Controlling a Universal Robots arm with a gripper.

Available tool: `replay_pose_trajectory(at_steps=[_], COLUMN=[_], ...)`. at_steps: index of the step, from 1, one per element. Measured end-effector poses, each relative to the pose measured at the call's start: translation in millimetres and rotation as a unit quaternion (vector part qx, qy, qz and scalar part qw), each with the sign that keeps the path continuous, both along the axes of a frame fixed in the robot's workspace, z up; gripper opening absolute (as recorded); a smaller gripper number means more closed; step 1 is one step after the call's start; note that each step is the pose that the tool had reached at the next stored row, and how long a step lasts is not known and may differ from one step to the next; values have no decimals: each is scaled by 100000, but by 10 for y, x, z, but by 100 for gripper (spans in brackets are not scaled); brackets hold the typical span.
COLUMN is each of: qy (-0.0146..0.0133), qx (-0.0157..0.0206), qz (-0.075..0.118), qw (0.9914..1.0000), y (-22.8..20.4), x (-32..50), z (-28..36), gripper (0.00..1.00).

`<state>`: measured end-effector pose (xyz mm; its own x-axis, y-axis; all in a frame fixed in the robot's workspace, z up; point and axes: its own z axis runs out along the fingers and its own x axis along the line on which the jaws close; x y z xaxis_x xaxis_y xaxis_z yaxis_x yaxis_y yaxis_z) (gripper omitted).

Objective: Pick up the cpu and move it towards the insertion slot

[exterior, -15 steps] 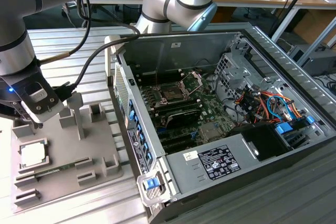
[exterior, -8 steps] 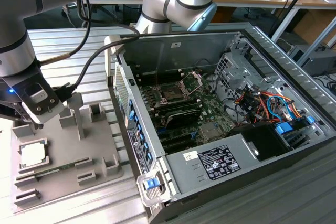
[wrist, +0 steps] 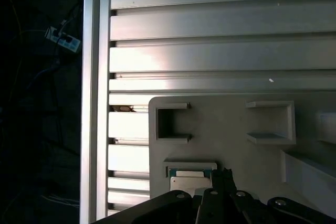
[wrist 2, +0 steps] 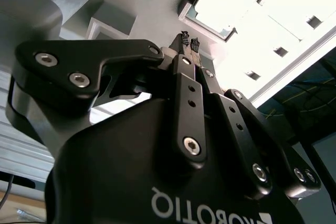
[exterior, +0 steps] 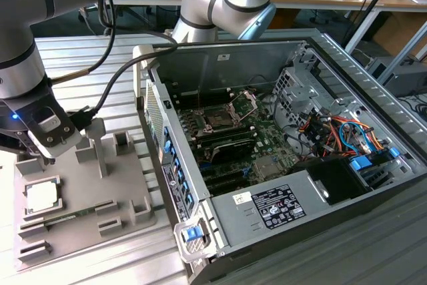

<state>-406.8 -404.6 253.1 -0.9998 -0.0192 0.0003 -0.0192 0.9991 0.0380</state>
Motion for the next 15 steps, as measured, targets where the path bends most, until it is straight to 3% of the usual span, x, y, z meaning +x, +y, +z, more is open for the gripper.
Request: replay_pose_trajectory(at_steps=[15], qy=[6], qx=[-3], qz=[-4], qw=[100000], y=[-6], x=[-51], z=[-22], gripper=[11])
